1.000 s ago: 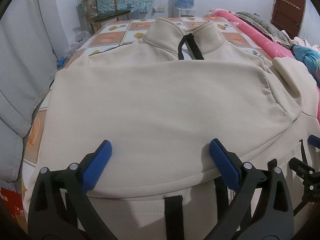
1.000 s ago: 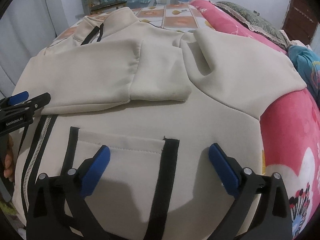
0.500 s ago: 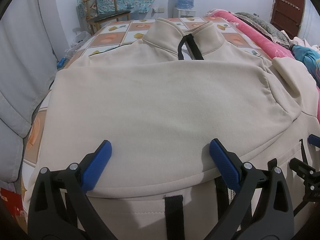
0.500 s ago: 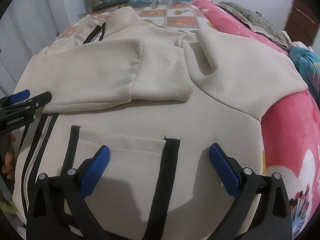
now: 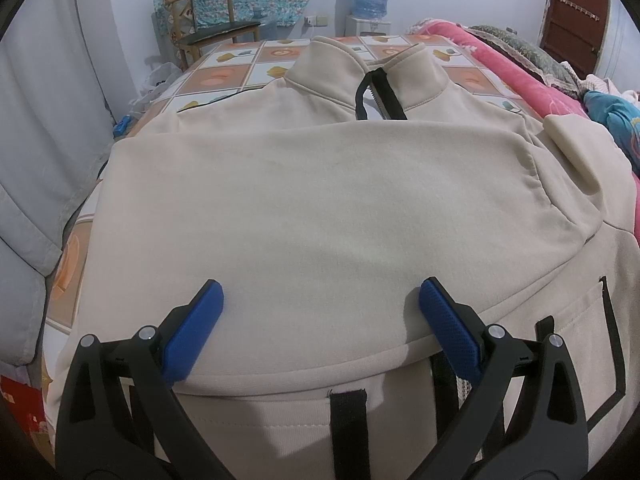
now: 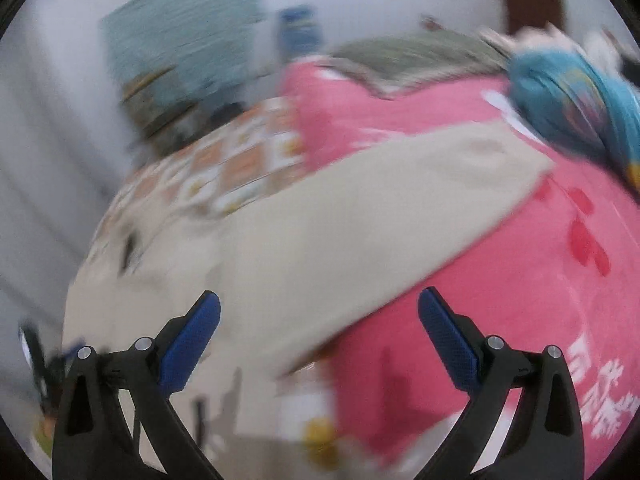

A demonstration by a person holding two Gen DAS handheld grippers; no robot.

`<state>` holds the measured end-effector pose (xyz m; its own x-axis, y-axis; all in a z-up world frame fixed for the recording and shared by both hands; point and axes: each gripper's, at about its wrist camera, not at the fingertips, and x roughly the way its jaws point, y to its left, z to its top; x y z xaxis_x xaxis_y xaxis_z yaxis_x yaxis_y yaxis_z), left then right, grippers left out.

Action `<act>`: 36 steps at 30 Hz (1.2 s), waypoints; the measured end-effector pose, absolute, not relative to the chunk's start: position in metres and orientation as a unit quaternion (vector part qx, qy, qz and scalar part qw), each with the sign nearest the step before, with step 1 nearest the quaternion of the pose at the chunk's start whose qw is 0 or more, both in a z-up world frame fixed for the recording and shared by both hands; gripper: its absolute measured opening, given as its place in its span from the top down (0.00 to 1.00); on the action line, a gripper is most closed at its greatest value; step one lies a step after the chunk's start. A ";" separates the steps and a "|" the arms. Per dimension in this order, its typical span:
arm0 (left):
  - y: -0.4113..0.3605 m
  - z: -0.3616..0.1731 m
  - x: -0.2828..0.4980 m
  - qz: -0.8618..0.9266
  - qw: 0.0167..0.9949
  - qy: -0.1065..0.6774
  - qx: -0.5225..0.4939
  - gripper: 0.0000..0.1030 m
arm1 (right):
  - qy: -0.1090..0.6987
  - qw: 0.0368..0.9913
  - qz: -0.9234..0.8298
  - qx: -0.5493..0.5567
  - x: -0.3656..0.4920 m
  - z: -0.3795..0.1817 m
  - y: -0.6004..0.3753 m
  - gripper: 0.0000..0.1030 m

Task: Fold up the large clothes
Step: 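Grasp the sleeve cuff on the pink blanket with the right tool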

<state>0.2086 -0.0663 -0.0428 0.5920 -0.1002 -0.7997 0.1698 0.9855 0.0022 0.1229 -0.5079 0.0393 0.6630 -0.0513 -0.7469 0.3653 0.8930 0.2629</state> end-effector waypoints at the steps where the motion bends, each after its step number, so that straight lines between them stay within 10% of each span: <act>1: -0.067 -0.043 0.209 -0.076 0.891 0.445 0.039 0.07 | 0.390 0.883 -0.134 0.225 0.126 0.036 -0.533 0.07; 19: -0.068 -0.042 0.208 -0.078 0.892 0.444 0.039 0.07 | 0.332 0.783 -0.240 0.468 0.168 -0.036 -0.732 0.43; 27: -0.067 -0.043 0.208 -0.079 0.892 0.444 0.039 0.07 | 0.308 0.780 -0.257 0.480 0.162 -0.036 -0.749 0.87; 36: -0.065 -0.042 0.207 -0.081 0.891 0.445 0.035 0.07 | 0.249 0.843 -0.208 0.429 0.148 0.056 -0.708 0.88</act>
<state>0.2072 -0.0649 -0.0417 0.5913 -0.1138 -0.7984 0.1762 0.9843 -0.0098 0.1476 -0.7082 0.0560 0.7895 -0.1375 -0.5981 0.5645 0.5449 0.6200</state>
